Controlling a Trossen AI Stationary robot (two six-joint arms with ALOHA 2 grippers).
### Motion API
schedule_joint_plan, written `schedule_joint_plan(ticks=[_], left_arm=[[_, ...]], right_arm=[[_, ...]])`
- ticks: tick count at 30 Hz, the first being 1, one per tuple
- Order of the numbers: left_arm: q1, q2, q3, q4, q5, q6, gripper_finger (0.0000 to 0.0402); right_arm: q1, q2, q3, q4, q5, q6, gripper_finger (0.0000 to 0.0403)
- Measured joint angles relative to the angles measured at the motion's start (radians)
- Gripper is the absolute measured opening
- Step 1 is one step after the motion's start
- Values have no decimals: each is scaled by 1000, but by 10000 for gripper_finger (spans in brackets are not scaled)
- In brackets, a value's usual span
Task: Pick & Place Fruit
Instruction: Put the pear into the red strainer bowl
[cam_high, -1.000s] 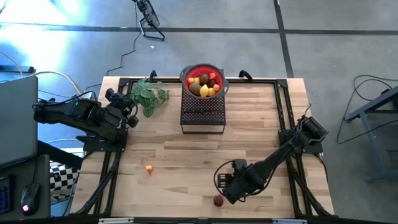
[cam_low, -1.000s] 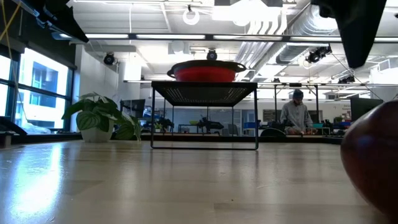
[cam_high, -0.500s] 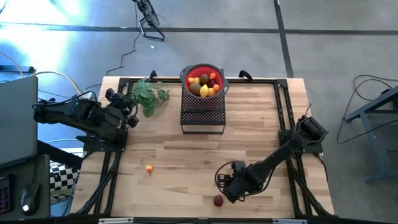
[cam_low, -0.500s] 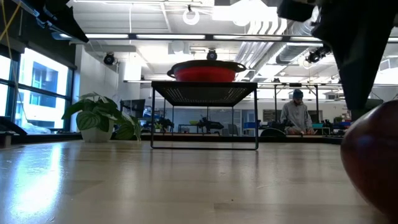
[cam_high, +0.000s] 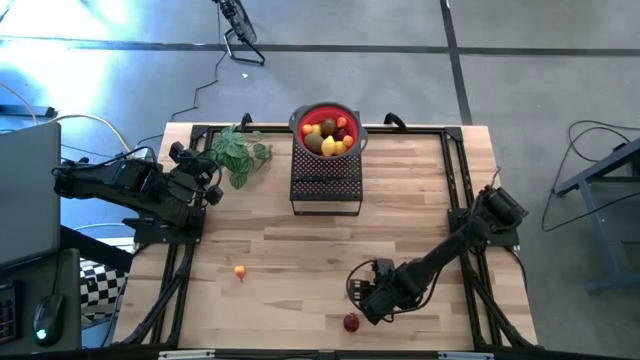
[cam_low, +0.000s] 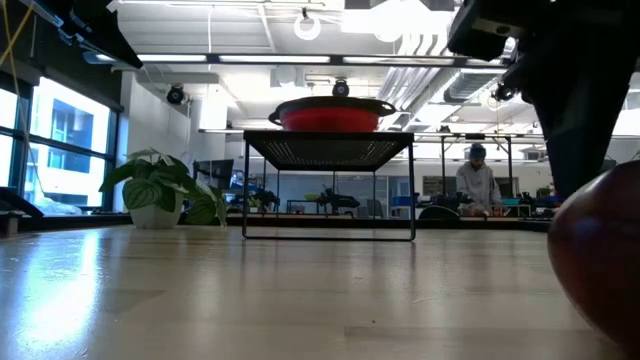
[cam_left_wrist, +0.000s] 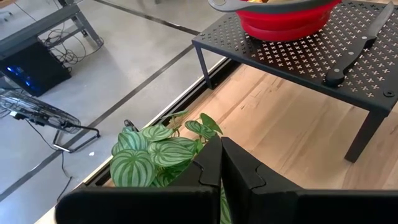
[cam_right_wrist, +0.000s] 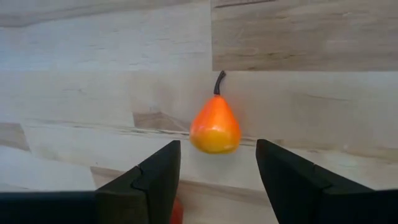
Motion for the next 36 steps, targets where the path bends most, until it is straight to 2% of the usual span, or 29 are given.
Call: schedule_joint_plan(ticks=[7, 15, 36], left_arm=[[0, 0, 0, 0, -1, 2, 0], [0, 0, 0, -1, -2, 2, 0], [0, 0, 0, -1, -1, 1, 0]], right_arm=[[-25, 24, -2, 16, -4, -34, 203], [-33, 89, 1, 97, -81, -35, 203], [-32, 95, 0, 95, -48, -27, 203]])
